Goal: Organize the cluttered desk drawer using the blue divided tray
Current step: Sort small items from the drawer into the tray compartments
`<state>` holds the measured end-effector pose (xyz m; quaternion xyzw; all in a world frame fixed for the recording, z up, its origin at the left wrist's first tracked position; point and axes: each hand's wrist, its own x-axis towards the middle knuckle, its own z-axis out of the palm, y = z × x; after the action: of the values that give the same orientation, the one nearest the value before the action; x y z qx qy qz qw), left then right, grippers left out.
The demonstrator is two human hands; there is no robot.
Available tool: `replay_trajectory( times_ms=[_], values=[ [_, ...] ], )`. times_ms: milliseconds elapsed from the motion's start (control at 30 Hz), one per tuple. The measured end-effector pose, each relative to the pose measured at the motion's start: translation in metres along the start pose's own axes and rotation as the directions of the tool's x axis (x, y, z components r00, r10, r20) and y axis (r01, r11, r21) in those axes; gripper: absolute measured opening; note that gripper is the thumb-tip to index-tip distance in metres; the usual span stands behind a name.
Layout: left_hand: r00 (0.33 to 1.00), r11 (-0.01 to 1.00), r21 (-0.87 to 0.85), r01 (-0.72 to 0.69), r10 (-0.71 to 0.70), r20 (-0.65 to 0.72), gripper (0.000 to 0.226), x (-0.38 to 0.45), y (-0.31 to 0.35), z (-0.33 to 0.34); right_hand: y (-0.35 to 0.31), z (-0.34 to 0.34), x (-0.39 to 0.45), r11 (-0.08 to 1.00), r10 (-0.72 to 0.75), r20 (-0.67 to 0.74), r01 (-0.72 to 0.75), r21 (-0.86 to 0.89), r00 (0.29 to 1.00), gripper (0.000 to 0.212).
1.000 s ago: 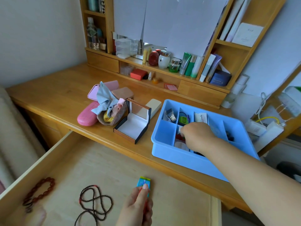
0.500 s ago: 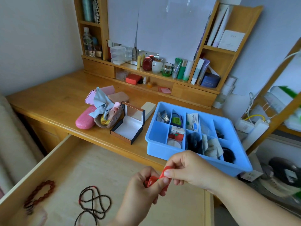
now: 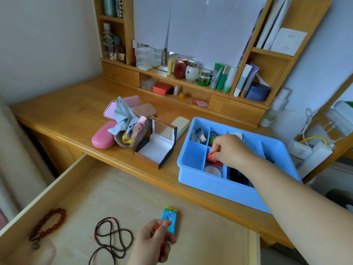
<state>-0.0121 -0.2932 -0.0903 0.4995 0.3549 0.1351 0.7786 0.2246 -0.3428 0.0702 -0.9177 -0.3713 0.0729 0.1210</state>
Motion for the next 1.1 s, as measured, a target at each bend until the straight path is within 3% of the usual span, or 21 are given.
replay_trajectory(
  times_ms=[133,300,400,467,533,600,667,733,767,833,933,1000,1100],
  values=[
    [1.000,1.000,0.006,0.014,-0.013,-0.015,0.015,-0.001,-0.007,-0.007,-0.002,0.016,0.011,0.990,-0.010,0.024,0.014,-0.140,1.000,0.015],
    [1.000,0.999,0.049,0.022,-0.022,-0.016,0.016,-0.001,-0.010,-0.007,0.008,0.036,0.014,0.874,-0.183,-0.202,0.065,-0.481,0.962,0.021],
    [0.999,0.999,0.020,0.050,-0.049,-0.013,0.016,-0.001,-0.006,-0.002,0.010,0.040,0.022,0.825,-0.129,-0.222,-0.019,-0.564,0.966,0.041],
    [0.993,0.990,-0.084,0.116,-0.117,-0.008,0.014,-0.004,-0.001,0.003,0.010,0.036,0.027,0.838,-0.057,-0.153,-0.036,-0.545,0.987,0.042],
    [0.985,0.966,-0.194,0.171,-0.171,0.019,0.010,-0.008,0.005,0.006,0.011,0.028,0.026,0.918,0.001,-0.088,-0.035,-0.395,0.996,0.040],
    [0.984,0.953,-0.248,0.176,-0.175,0.025,0.011,-0.009,0.010,0.007,0.013,0.011,0.014,0.997,0.055,-0.060,-0.058,-0.050,0.997,0.037],
    [0.992,0.965,-0.227,0.130,-0.126,0.029,0.011,-0.010,0.015,0.006,0.015,0.000,-0.007,0.977,0.037,-0.168,-0.001,0.211,0.985,0.028],
    [0.997,0.986,-0.157,0.058,-0.048,0.068,0.017,-0.011,0.021,0.008,0.012,-0.002,-0.038,0.950,-0.043,-0.314,0.136,0.282,0.949,0.016],
    [0.995,0.993,-0.114,0.012,-0.001,0.097,0.025,-0.012,0.025,0.011,0.008,0.001,-0.056,0.928,-0.103,-0.299,0.200,0.313,0.949,0.014],
    [0.985,0.995,-0.019,-0.094,0.096,0.143,0.039,-0.015,0.034,0.018,-0.001,0.016,-0.091,0.880,-0.227,-0.105,0.250,0.403,0.968,0.013],
    [0.960,0.977,0.062,-0.204,0.188,0.206,0.048,-0.021,0.041,0.032,-0.009,0.041,-0.125,0.828,-0.280,0.265,0.092,0.553,0.923,0.009],
    [0.956,0.975,0.100,-0.201,0.173,0.237,0.052,-0.023,0.044,0.039,-0.011,0.050,-0.134,0.804,-0.272,0.334,0.022,0.595,0.902,0.016],
    [0.951,0.975,0.117,-0.189,0.152,0.269,0.049,-0.023,0.048,0.042,-0.014,0.052,-0.135,0.786,-0.202,0.310,-0.035,0.617,0.929,0.009]
  ],
)
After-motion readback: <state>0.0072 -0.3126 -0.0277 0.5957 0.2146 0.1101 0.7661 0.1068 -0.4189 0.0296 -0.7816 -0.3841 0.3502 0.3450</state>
